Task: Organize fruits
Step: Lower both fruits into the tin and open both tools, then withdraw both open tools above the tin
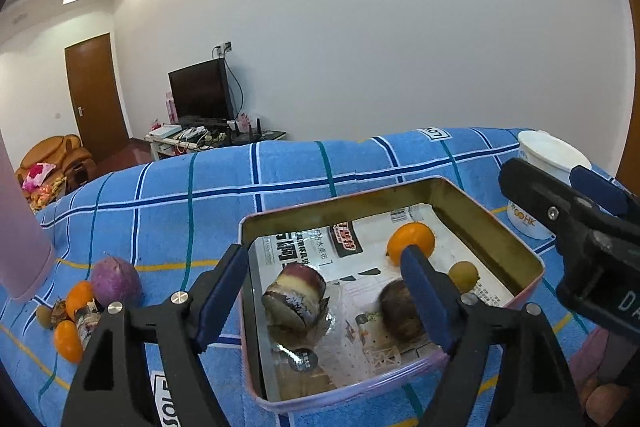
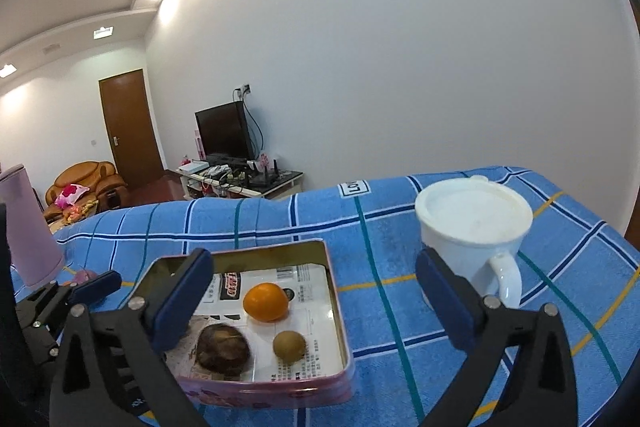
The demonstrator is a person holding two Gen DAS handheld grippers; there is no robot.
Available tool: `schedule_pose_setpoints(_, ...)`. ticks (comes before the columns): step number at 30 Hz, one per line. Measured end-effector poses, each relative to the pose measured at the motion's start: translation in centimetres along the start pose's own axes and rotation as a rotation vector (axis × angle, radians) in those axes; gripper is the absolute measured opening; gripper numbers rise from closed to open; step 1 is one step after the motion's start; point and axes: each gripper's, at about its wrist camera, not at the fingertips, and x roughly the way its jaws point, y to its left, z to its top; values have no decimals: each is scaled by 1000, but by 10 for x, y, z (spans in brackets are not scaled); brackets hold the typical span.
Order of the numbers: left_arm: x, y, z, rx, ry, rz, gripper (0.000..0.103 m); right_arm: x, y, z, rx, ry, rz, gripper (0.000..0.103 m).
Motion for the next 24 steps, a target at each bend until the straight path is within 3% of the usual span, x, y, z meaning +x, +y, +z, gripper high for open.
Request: schedule_pose_setpoints(24, -2, 14, -2, -48, -4, 52, 80, -1, -1, -1, 8, 4, -12, 103)
